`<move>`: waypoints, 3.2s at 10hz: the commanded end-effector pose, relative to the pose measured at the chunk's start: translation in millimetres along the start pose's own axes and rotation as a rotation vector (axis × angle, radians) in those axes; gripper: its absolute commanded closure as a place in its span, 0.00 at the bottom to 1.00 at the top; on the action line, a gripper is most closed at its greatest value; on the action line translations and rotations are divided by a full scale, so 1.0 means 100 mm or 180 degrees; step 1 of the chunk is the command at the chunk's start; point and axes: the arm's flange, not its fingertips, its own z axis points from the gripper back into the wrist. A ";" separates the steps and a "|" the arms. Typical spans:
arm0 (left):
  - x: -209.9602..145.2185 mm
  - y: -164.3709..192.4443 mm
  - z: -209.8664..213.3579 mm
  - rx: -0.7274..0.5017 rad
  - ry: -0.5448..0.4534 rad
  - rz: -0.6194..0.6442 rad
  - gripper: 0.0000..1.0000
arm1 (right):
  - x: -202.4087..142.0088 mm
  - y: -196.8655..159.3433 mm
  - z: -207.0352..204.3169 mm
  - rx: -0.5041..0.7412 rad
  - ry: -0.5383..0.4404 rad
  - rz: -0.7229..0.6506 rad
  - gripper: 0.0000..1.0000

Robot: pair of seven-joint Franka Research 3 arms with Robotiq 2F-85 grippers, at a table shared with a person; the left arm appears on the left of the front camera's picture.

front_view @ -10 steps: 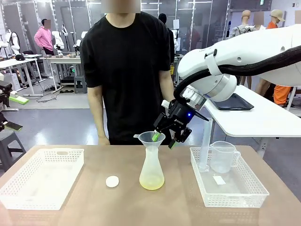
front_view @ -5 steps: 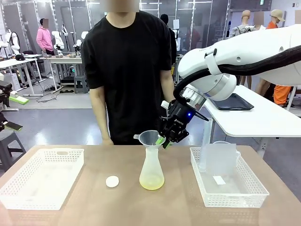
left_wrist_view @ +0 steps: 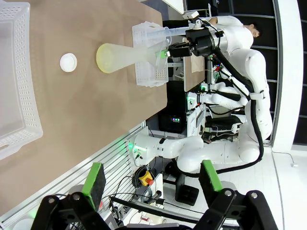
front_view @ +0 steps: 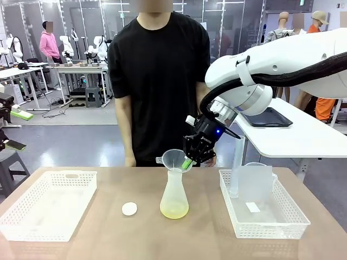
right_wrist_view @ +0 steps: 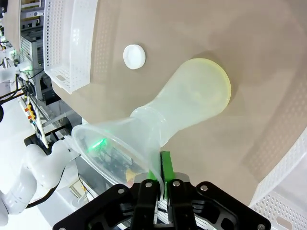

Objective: Prepare the solutions needed for the experiment.
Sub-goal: Once the solution is in the Big flask , pick up the Plastic Funnel and place it back into the right Organizing basket.

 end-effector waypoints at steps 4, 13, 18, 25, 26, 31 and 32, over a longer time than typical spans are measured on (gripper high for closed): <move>0.00 -0.03 0.03 0.0024 0.0040 0.0049 0.00 | -0.03 0.08 0.03 -0.0018 0.0009 -0.0056 1.00; 0.00 -0.03 0.03 0.0024 0.0040 0.0049 0.00 | -0.43 0.50 0.51 -0.0314 -0.0305 -0.0063 1.00; 0.00 -0.03 0.03 0.0024 0.0040 0.0049 0.00 | -0.70 0.77 0.97 -0.0246 -0.0306 0.0065 1.00; 0.00 -0.03 0.03 0.0024 0.0040 0.0049 0.00 | -1.47 0.45 1.53 -0.0235 -0.0390 -0.0281 1.00; 0.00 -0.03 0.03 0.0024 0.0040 0.0049 0.00 | -1.61 0.29 1.63 -0.0217 -0.0425 -0.0351 1.00; 0.00 -0.03 0.03 0.0024 0.0040 0.0049 0.00 | -1.44 0.39 1.60 -0.0218 -0.0393 -0.0199 1.00; 0.00 -0.03 0.03 0.0024 0.0040 0.0049 0.00 | -1.44 0.39 1.60 -0.0218 -0.0393 -0.0199 1.00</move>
